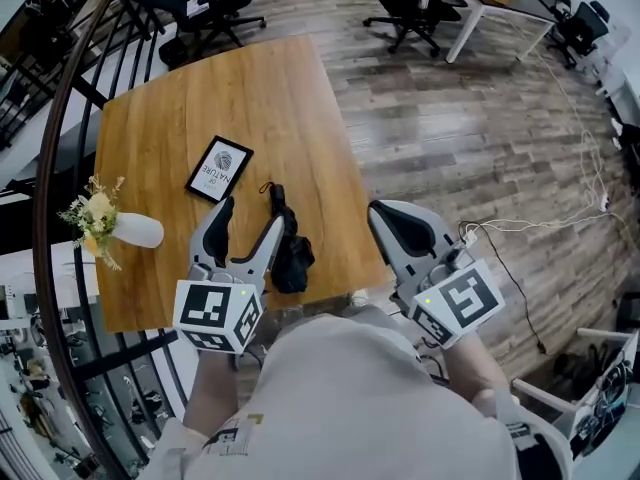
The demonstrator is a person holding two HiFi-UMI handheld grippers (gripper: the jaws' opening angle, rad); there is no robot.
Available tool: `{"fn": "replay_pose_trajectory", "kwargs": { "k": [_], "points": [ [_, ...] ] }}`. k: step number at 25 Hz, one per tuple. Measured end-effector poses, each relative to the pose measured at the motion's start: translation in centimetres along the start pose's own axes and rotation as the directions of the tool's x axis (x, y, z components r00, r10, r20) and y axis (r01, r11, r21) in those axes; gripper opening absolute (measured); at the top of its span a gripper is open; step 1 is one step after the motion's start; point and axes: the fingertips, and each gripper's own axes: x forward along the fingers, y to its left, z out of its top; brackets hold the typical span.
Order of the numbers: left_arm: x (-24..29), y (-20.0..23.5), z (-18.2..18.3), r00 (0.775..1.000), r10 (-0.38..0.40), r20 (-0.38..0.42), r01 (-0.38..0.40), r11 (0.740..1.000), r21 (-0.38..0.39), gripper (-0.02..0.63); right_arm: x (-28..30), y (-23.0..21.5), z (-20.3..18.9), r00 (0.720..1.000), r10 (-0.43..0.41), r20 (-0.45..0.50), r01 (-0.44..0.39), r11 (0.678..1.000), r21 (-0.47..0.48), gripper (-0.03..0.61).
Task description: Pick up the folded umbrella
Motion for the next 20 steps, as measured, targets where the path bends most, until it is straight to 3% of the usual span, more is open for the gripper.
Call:
{"fn": "replay_pose_trajectory", "kwargs": {
  "k": [4,8,15,20],
  "points": [
    [4.0,0.2,-3.5,0.995,0.040,-0.097,-0.044,0.998,-0.041,0.319,1.3,-2.3,-1.3,0.999,0.026,-0.047,-0.031,0.994,-0.106,0.028],
    [7.3,0.4,-9.1,0.971,0.057,-0.230,-0.071,0.996,-0.051,0.319,3.0,-2.6,-3.0,0.992,0.060,-0.112,-0.076,0.986,-0.148,0.028],
    [10.5,0.7,-18.9,0.909,0.037,-0.415,-0.088,0.991,-0.103,0.324,5.0,-3.4,-6.2,0.987,0.082,-0.136,-0.097,0.990,-0.101,0.028],
    [13.0,2.6,-24.0,0.881,-0.002,-0.474,-0.113,0.970,-0.215,0.336,7.2,-4.1,-8.5,0.978,0.098,-0.182,-0.105,0.994,-0.031,0.028]
  ]
}}
